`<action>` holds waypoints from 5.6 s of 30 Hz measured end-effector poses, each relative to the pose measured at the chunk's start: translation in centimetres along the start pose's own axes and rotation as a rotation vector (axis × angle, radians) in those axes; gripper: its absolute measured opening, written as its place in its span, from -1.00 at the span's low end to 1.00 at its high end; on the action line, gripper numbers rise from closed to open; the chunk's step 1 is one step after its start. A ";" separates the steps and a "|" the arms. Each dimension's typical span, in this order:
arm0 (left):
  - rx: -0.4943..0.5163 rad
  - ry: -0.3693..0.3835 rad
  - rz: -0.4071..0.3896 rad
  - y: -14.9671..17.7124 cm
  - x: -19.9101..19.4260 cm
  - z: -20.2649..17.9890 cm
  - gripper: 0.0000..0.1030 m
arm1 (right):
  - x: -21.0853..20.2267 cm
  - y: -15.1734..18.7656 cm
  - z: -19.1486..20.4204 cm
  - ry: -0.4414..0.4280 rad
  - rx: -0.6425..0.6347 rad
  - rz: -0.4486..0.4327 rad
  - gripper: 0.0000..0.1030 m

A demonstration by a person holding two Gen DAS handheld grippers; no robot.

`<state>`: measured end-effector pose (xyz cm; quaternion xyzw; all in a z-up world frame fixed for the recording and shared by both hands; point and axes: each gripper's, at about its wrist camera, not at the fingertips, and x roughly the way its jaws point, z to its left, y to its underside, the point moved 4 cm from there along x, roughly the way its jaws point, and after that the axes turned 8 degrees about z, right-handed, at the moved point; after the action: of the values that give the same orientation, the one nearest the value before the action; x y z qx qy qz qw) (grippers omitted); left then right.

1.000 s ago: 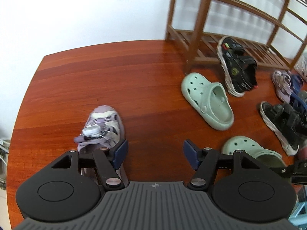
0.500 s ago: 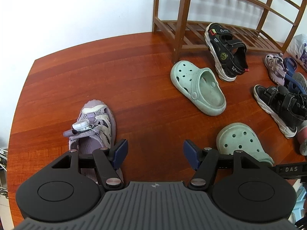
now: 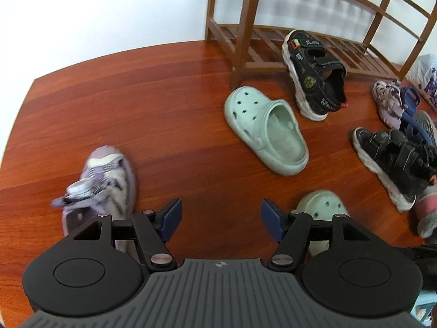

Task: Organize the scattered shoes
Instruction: 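Grasp the second mint-green clog with the left tool while the right tool releases its clog, then set the clog beside the other clog with the left tool while the right tool grasps a black velcro sandal, then grasp the black Balala Sport sandal on the rack with the left tool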

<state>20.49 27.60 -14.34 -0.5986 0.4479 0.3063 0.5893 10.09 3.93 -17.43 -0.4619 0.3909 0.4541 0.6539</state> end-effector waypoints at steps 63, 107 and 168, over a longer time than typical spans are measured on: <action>-0.168 -0.148 -0.066 0.7 3.5 -2.2 -0.72 | -3.2 -9.7 -7.5 0.061 -0.254 -0.081 0.17; -0.170 -0.162 0.069 8.5 -0.3 -5.7 0.29 | -4.6 -9.9 -9.8 0.018 -0.336 -0.077 0.24; -0.056 0.032 -0.014 -17.2 8.3 -17.8 0.87 | 5.1 -15.7 -11.0 0.143 -0.555 0.043 0.43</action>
<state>36.45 7.07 -12.25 -0.6228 0.4442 0.3053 0.5671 25.53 -7.93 -21.24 -0.6458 0.3065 0.5238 0.4633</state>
